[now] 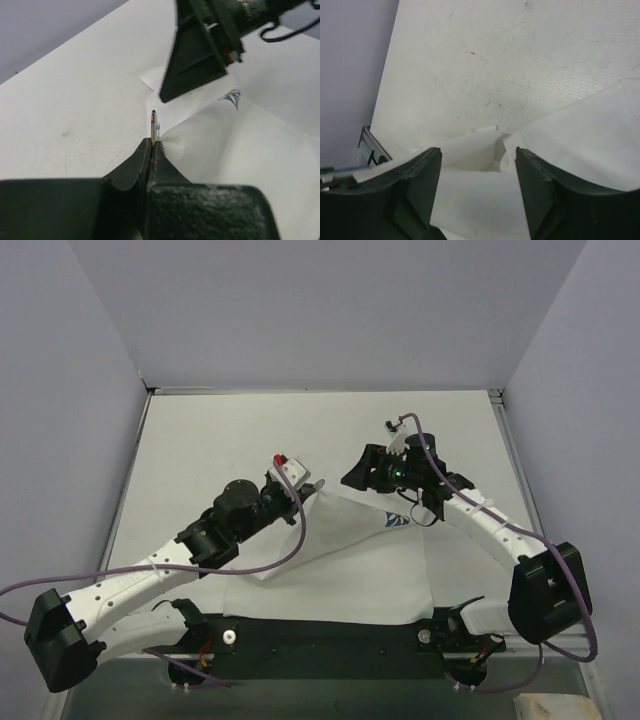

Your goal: Pin the brooch onto the clothing

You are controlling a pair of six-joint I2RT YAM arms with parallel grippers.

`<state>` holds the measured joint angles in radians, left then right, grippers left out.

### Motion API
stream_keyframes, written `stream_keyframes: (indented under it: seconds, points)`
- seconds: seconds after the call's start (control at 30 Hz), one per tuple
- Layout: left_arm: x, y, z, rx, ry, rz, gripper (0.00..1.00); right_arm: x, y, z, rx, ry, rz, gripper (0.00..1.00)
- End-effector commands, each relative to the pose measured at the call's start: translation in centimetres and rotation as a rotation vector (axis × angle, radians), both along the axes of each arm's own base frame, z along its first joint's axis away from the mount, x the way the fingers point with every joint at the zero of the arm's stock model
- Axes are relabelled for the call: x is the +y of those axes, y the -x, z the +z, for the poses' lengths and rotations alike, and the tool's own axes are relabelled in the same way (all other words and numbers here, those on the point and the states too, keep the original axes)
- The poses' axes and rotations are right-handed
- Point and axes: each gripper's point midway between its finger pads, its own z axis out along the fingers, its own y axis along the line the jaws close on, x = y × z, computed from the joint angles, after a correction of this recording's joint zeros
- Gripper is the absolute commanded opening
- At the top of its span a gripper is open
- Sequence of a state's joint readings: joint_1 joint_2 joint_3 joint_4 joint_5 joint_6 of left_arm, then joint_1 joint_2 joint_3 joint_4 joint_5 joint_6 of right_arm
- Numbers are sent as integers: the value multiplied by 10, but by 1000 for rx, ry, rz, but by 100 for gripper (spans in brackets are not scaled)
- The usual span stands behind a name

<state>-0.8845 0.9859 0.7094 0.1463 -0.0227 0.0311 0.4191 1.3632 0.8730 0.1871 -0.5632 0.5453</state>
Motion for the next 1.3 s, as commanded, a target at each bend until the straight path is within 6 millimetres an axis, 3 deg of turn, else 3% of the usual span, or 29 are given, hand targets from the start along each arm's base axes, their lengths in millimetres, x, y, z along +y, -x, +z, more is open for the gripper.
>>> stream_keyframes:
  seconds: [0.0, 0.07, 0.1, 0.13, 0.2, 0.43, 0.67, 0.73, 0.77, 0.83, 0.87, 0.93, 1.0, 1.27]
  points:
    - [20, -49, 37, 11, 69, 184, 0, -19, 0, 14, -106, 69, -46, 68]
    - [27, -70, 30, 56, 65, 232, 0, -25, 4, 7, -107, 98, -47, 75]
    - [29, -79, 39, 53, 79, 247, 0, -29, 6, 7, -111, 115, -56, 77]
    - [28, -88, 29, 79, 60, 264, 0, -31, 6, 6, -108, 129, -55, 78]
    - [37, -107, 36, 79, 79, 323, 0, -39, 10, -3, -96, 182, -62, 79]
    - [59, -173, 6, 138, 17, 537, 0, -62, 24, -41, -28, 321, -107, 80]
    - [77, -223, -28, 220, 7, 628, 0, -66, 32, -92, 112, 403, -95, 79]
    - [86, -236, -47, 275, -3, 640, 0, -67, 28, -101, 147, 423, -105, 79]
    - [87, -242, -45, 286, 12, 643, 0, -70, 28, -113, 187, 451, -113, 79]
    - [90, -250, -64, 344, -7, 654, 0, -69, 21, -116, 213, 465, -122, 79]
    - [96, -256, -66, 349, -1, 669, 0, -70, 20, -128, 251, 487, -129, 79]
    - [103, -260, -82, 407, -23, 690, 0, -70, 9, -128, 265, 509, -146, 79]
    - [109, -267, -86, 433, -17, 679, 0, -72, 2, -141, 301, 545, -165, 79]
    - [127, -303, -108, 498, 44, 704, 0, -72, -39, -153, 345, 591, -212, 80]
